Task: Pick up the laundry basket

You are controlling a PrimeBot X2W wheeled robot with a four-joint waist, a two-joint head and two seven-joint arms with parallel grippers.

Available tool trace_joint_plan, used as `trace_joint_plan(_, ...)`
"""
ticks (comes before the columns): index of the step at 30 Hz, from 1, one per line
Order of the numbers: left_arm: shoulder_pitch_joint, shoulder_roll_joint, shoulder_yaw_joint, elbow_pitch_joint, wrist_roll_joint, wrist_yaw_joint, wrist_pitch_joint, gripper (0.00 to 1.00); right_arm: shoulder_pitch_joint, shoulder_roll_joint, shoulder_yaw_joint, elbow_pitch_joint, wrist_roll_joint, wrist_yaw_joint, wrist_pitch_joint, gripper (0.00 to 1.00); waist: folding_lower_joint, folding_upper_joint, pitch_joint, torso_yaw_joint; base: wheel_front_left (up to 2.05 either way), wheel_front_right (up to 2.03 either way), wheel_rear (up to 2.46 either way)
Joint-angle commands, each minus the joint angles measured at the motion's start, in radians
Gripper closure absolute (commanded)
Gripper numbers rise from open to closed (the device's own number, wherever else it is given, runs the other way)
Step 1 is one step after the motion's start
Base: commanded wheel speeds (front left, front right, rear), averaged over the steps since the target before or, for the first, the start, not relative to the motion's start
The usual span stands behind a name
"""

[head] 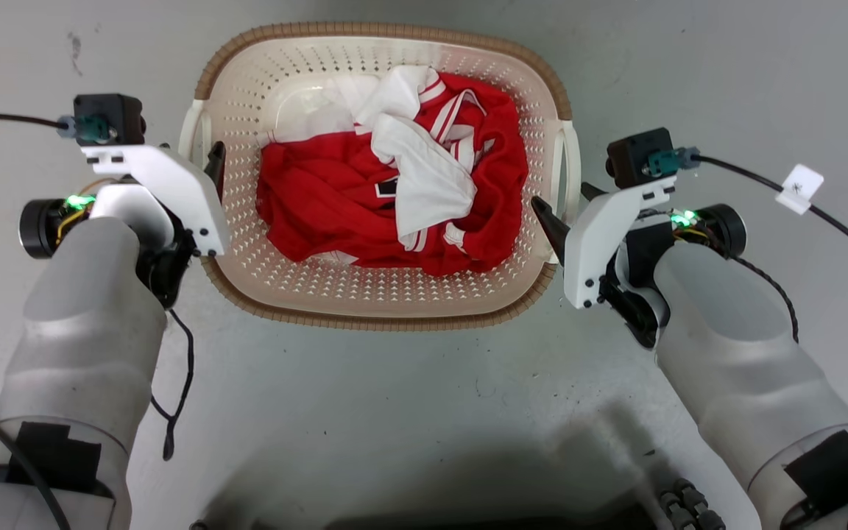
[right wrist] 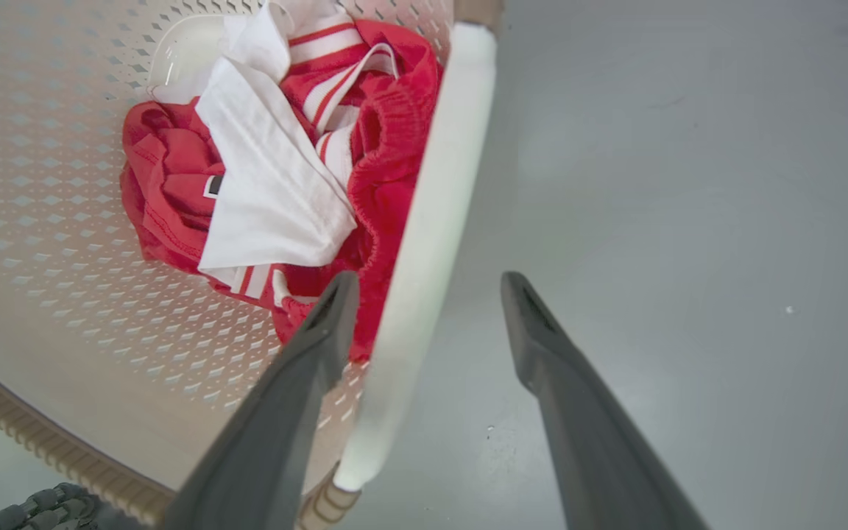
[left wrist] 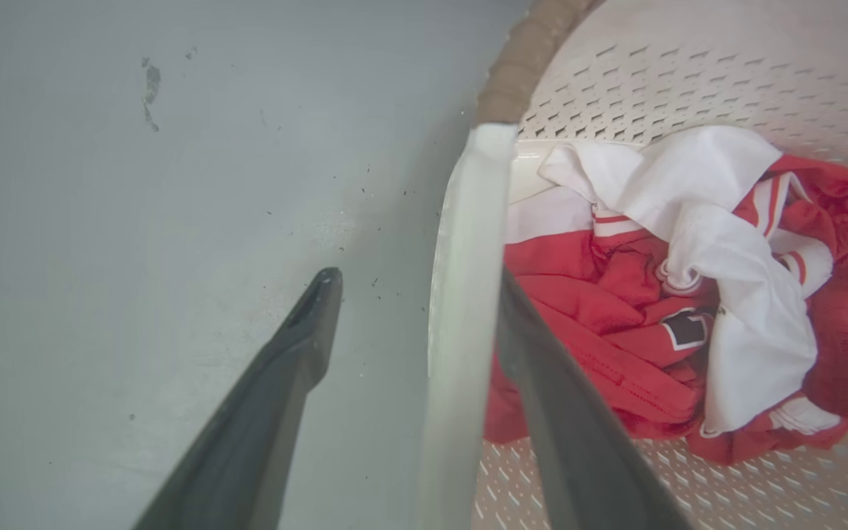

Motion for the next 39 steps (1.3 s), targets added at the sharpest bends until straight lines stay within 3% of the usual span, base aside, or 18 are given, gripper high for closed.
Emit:
trace_joint_plan(1,-0.024,0.006,-0.014,0.005,-0.014,-0.001,0.010,0.00,-0.030,0.001,0.017,0.008,0.021,0.000,0.003,0.00,-0.0001,0.0000,0.013,0.003,0.00,0.00,0.00)
trace_joint_plan(4,-0.039,0.006,-0.036,0.016,-0.034,0.000,0.029,0.00,-0.050,0.001,0.044,0.025,0.051,0.000,0.009,0.04,-0.0001,0.0000,0.023,0.005,0.00,0.00,0.00)
trace_joint_plan(5,-0.043,0.005,-0.045,0.017,-0.041,0.000,0.034,0.56,-0.056,0.001,0.055,0.027,0.062,0.000,0.012,0.65,-0.0001,0.0000,0.025,0.006,0.00,0.00,0.00)
trace_joint_plan(6,-0.048,0.004,-0.053,0.016,-0.046,0.000,0.035,1.00,-0.058,0.001,0.064,0.025,0.080,0.000,0.018,0.97,-0.0001,0.0000,0.027,0.007,0.00,0.00,0.00)
trace_joint_plan(25,-0.035,-0.032,-0.192,0.025,-0.176,0.000,0.084,1.00,-0.065,0.008,0.189,0.070,0.230,0.006,0.028,1.00,-0.0001,0.0000,-0.023,0.018,0.00,0.00,0.00)
trace_joint_plan(39,0.067,-0.094,-0.262,0.080,-0.293,-0.003,0.277,1.00,0.007,0.013,0.255,0.114,0.341,0.006,0.209,1.00,-0.0001,0.0000,-0.275,0.030,0.00,0.00,0.00)
